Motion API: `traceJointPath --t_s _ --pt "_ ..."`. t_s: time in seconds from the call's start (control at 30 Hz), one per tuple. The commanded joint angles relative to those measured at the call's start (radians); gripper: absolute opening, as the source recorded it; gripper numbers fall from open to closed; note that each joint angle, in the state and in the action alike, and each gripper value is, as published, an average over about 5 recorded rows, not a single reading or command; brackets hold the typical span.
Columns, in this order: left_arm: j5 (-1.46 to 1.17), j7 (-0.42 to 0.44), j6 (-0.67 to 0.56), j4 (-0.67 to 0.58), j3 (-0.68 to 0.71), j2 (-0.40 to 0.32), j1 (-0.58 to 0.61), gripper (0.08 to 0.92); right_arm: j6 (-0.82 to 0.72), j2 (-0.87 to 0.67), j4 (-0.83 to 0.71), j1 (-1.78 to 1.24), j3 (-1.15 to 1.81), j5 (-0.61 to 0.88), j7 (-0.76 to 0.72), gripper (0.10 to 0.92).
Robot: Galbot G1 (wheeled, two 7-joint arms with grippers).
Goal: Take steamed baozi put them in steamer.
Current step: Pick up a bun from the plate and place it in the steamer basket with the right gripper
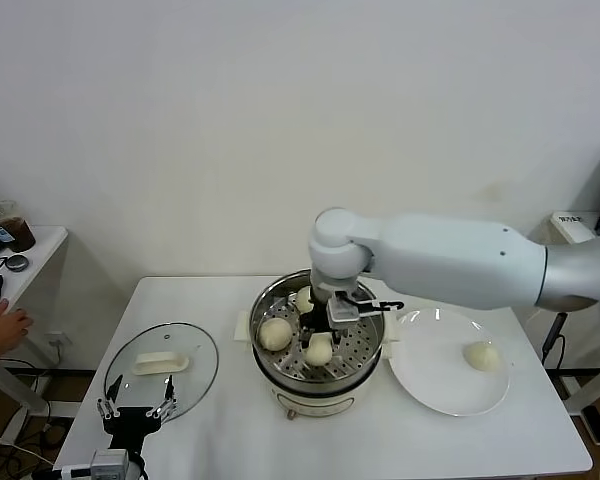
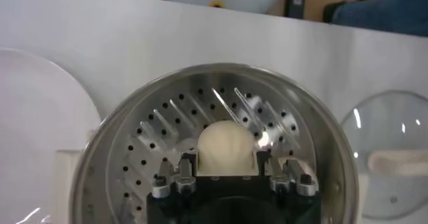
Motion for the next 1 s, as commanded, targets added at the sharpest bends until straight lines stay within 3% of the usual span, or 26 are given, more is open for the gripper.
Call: traceJointPath --t_s 0.03,0.47,0.8,1.0 --pt "0.000 0.001 0.001 0.004 0.001 0.004 -0.001 0.823 0.026 0.029 -0.005 -0.051 -0.013 -0.055 0.015 0.526" --pt "-0.001 0.001 0.002 0.009 0.001 0.004 -0.006 0.823 -0.031 0.035 -0.010 -0.058 -0.010 -0.041 0.038 0.539" --pt "-0.008 0.001 0.010 -0.001 0.003 0.003 -0.007 0.823 -0.081 -0.009 -0.004 -0.028 0.034 0.036 0.054 0.790" --pt "-0.009 0.003 0.011 -0.007 0.000 0.003 -0.007 0.823 -0.103 -0.151 -0.010 0.052 0.124 0.143 0.044 0.822"
